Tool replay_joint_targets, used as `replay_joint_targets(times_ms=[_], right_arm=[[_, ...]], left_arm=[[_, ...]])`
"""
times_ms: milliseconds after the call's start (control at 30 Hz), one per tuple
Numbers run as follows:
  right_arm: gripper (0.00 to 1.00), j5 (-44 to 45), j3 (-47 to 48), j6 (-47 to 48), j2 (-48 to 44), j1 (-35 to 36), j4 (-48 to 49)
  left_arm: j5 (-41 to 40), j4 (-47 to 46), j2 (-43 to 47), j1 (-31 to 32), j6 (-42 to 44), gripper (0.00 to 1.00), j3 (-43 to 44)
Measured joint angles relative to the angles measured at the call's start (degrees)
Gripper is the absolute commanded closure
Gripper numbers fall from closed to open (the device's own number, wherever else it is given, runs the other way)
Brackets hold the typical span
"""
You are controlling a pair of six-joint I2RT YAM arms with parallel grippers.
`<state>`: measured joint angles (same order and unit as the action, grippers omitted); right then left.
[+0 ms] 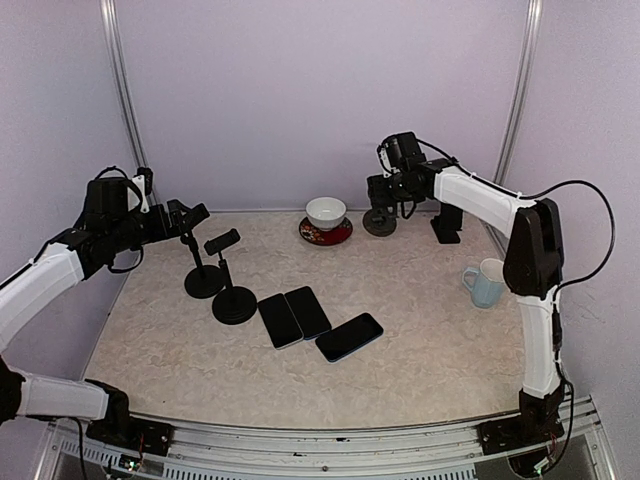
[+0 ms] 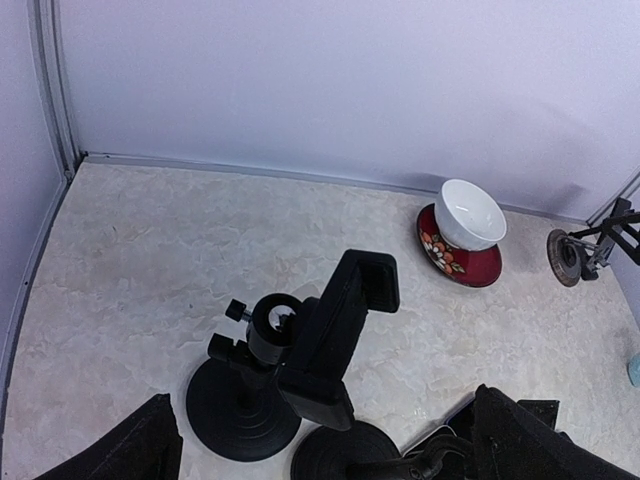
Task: Place the phone on the phone stand
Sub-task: Place the phone stand at the center of the board.
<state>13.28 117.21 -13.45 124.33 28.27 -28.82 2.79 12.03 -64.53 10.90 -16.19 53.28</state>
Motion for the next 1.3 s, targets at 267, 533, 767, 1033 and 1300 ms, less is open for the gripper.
replay_joint_targets(times_ms=[267,533,767,1033,1300], right_arm=[[0.56,2.21,4.35,-1.95,4.83,-1.31,0.48],[0.56,3.58,6.97,-2.97,8.22,-3.23,1.29],[0.55,3.96,9.55,-3.67,11.04,-4.09,1.77],[0.53,3.91,9.7,-4.66,12.7,-4.2,1.77],[0.52,3.98,9.77,-5.77,13.16,-4.22,1.77]], left_arm=[[0.0,0.0,0.0,0.0,-0.04,0.01,0.0],[0.02,0.0,0.0,0.0,-0.04,0.01,0.0],[0.2,0.0,-0.02,0.0,-0.07,0.01,0.0],[0.46,0.0,-0.02,-0.35,-0.09,0.01,0.0],[0.76,0.0,-0.02,-0.59,-0.11,0.01,0.0]])
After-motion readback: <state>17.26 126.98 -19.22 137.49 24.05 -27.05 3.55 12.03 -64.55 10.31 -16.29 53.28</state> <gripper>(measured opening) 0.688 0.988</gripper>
